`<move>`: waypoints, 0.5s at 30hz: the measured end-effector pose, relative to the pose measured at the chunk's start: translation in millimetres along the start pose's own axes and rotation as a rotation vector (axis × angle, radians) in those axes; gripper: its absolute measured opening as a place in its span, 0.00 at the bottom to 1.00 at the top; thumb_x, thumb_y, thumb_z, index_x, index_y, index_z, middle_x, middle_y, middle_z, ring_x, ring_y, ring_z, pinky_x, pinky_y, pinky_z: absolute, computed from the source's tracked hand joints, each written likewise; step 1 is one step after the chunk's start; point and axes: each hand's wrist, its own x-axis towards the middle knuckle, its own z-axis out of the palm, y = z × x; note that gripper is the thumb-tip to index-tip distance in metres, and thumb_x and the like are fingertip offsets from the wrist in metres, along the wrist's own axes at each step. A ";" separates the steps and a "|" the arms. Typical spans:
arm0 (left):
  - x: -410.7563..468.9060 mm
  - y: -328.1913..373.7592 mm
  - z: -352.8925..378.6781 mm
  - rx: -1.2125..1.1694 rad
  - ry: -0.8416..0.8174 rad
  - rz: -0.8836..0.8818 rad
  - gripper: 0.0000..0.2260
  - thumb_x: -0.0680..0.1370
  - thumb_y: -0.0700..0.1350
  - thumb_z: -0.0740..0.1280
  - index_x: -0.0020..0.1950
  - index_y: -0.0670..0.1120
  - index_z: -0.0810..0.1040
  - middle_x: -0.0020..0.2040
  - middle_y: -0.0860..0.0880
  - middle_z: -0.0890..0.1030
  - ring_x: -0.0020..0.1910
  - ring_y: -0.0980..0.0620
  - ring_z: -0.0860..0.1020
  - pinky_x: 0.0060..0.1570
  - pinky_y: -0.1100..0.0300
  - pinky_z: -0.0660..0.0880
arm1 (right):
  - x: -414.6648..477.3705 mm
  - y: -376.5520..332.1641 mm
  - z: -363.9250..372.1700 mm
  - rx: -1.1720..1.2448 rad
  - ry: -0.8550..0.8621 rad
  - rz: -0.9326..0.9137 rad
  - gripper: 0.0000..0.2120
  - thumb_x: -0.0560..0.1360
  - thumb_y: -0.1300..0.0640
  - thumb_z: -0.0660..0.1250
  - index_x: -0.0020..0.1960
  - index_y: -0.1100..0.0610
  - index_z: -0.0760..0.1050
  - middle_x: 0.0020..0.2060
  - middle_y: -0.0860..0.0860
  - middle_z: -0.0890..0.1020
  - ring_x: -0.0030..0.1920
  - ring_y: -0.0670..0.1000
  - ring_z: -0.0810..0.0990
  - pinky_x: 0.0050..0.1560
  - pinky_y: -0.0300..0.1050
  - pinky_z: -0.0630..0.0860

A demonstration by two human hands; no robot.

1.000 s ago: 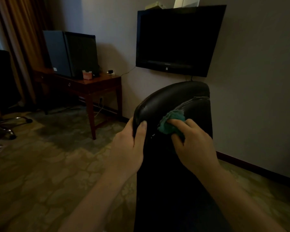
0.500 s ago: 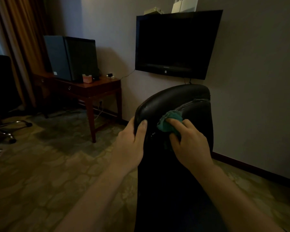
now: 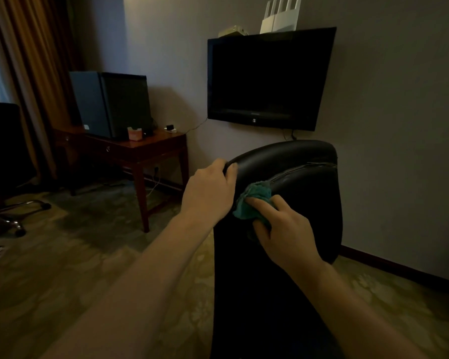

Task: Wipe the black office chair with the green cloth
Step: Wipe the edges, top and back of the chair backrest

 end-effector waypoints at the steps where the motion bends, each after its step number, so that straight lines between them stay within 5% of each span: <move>1: -0.8 0.1 2.6 0.005 0.024 0.015 0.16 0.85 0.55 0.54 0.57 0.46 0.76 0.45 0.47 0.81 0.44 0.45 0.80 0.44 0.51 0.76 | 2.4 4.4 -0.1 0.009 0.000 0.034 0.22 0.76 0.54 0.67 0.70 0.50 0.72 0.56 0.51 0.77 0.44 0.52 0.81 0.41 0.45 0.80; 7: -10.5 -1.9 1.7 0.010 0.078 0.034 0.15 0.85 0.54 0.54 0.54 0.47 0.76 0.39 0.50 0.79 0.36 0.51 0.78 0.35 0.54 0.75 | 1.1 10.3 -7.3 0.092 0.028 0.148 0.23 0.78 0.53 0.64 0.72 0.46 0.68 0.62 0.49 0.75 0.51 0.51 0.79 0.47 0.41 0.77; 15: -40.2 4.6 -7.2 0.051 0.175 0.015 0.15 0.84 0.55 0.53 0.54 0.49 0.76 0.39 0.52 0.78 0.34 0.55 0.76 0.32 0.61 0.72 | -19.4 -12.1 -10.5 0.129 -0.010 -0.147 0.21 0.75 0.48 0.60 0.66 0.52 0.74 0.53 0.51 0.78 0.43 0.49 0.79 0.39 0.43 0.80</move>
